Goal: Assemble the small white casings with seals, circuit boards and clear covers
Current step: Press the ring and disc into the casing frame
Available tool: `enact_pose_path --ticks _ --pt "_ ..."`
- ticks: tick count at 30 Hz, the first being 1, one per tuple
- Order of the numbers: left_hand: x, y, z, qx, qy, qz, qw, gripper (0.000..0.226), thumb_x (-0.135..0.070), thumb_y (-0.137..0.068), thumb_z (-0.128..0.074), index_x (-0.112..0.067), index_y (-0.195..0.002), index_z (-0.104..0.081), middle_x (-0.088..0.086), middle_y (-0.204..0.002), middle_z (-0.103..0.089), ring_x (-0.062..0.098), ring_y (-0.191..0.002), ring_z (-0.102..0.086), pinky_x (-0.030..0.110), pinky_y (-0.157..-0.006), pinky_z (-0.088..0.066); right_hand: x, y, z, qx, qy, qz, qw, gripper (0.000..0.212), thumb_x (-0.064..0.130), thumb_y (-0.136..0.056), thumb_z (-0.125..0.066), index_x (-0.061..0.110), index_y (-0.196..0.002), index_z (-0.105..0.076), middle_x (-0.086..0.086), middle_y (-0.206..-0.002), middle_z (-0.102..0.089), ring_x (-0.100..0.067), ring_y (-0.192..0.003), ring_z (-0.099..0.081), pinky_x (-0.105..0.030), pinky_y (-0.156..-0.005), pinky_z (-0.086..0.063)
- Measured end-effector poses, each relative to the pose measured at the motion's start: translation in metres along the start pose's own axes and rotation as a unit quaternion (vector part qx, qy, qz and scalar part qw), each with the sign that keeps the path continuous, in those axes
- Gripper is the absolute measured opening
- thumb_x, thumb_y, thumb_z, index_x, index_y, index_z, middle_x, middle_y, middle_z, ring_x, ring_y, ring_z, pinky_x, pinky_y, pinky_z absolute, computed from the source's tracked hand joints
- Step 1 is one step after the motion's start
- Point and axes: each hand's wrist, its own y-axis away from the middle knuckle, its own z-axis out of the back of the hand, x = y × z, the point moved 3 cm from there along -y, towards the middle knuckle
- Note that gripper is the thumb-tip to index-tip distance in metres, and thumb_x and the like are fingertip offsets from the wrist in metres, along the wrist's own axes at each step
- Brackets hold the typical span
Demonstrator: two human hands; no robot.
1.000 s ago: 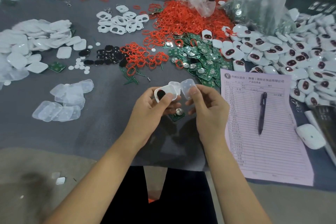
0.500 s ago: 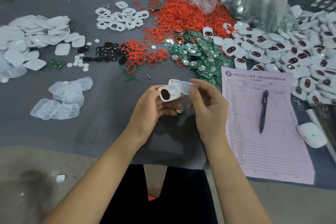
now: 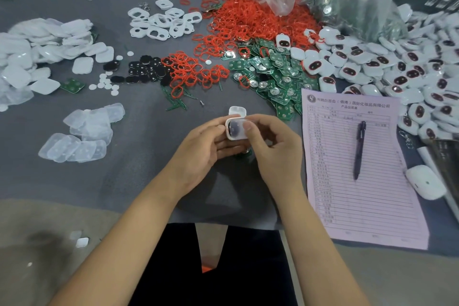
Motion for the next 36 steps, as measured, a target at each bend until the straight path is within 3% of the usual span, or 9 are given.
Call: enact_pose_path --ticks 3,9,13,18,22,25,32,36 --pt "0.002 0.0 0.001 0.009 -0.026 -0.007 1.0 0.04 -0.004 -0.11 -0.03 -0.006 -0.13 -0.064 0.012 -0.12 -0.076 0.022 -0.11 -0.073 0.028 -0.086 -0.059 0.001 0.001 -0.001 0.0 0.019 0.01 1.0 0.008 0.016 -0.097 -0.072 0.021 -0.101 -0.077 0.01 -0.087 -0.075 -0.014 -0.076 -0.069 -0.029 -0.067 -0.055" --pt "0.003 -0.001 0.003 0.026 -0.041 -0.02 0.999 0.04 -0.002 -0.108 -0.031 -0.005 -0.128 -0.065 0.015 -0.121 -0.075 0.025 -0.113 -0.072 0.031 -0.092 -0.058 0.0 0.0 -0.001 -0.001 0.011 -0.002 1.0 0.007 0.016 -0.097 -0.072 0.018 -0.101 -0.078 0.011 -0.088 -0.076 -0.012 -0.077 -0.071 -0.025 -0.069 -0.055" --pt "0.004 -0.001 0.004 0.043 -0.046 -0.021 0.998 0.047 0.006 -0.101 -0.029 -0.002 -0.133 -0.063 0.018 -0.125 -0.072 0.028 -0.118 -0.07 0.033 -0.095 -0.057 -0.001 -0.001 -0.001 0.004 0.01 -0.01 1.0 0.008 0.017 -0.097 -0.072 0.015 -0.101 -0.078 0.01 -0.089 -0.076 -0.012 -0.078 -0.071 -0.023 -0.069 -0.054" --pt "0.005 -0.002 0.004 0.063 -0.037 -0.017 0.997 0.056 0.0 -0.083 -0.036 -0.004 -0.132 -0.063 0.018 -0.127 -0.072 0.029 -0.122 -0.068 0.032 -0.097 -0.056 0.0 -0.001 -0.002 0.012 0.021 -0.007 1.0 0.007 0.018 -0.096 -0.073 0.022 -0.1 -0.078 0.013 -0.087 -0.075 -0.013 -0.075 -0.069 -0.026 -0.066 -0.053" --pt "0.005 -0.001 0.002 0.04 -0.049 -0.037 0.997 0.037 -0.002 -0.101 -0.042 -0.009 -0.125 -0.069 0.013 -0.119 -0.076 0.022 -0.111 -0.073 0.027 -0.09 -0.058 0.002 0.001 -0.003 0.005 0.042 0.014 0.999 0.008 0.021 -0.096 -0.072 0.028 -0.099 -0.076 0.014 -0.086 -0.074 -0.014 -0.073 -0.067 -0.023 -0.063 -0.05" --pt "0.006 0.0 0.001 0.018 -0.094 -0.059 0.994 0.033 0.002 -0.106 -0.045 -0.006 -0.129 -0.067 0.015 -0.12 -0.075 0.026 -0.114 -0.072 0.03 -0.094 -0.058 0.005 0.002 -0.004 0.0 0.086 0.041 0.995 0.006 0.022 -0.095 -0.074 0.025 -0.098 -0.078 0.013 -0.085 -0.072 -0.012 -0.07 -0.064 -0.016 -0.063 -0.043" --pt "0.006 0.004 0.0 0.013 -0.11 -0.069 0.991 0.034 0.009 -0.105 -0.045 0.0 -0.132 -0.063 0.017 -0.119 -0.075 0.021 -0.111 -0.072 0.028 -0.093 -0.059 0.011 0.004 -0.005 0.005 0.151 0.081 0.985 0.005 0.016 -0.093 -0.076 0.017 -0.097 -0.079 0.005 -0.085 -0.07 -0.01 -0.074 -0.059 -0.031 -0.066 -0.048" --pt "0.006 0.003 0.0 0.025 -0.108 -0.07 0.991 0.032 0.006 -0.105 -0.048 -0.002 -0.13 -0.066 0.013 -0.117 -0.077 0.022 -0.112 -0.072 0.029 -0.093 -0.058 0.012 0.005 -0.004 -0.001 0.162 0.087 0.983 0.007 0.013 -0.092 -0.078 0.016 -0.098 -0.08 0.001 -0.088 -0.065 -0.011 -0.074 -0.056 -0.028 -0.064 -0.045"
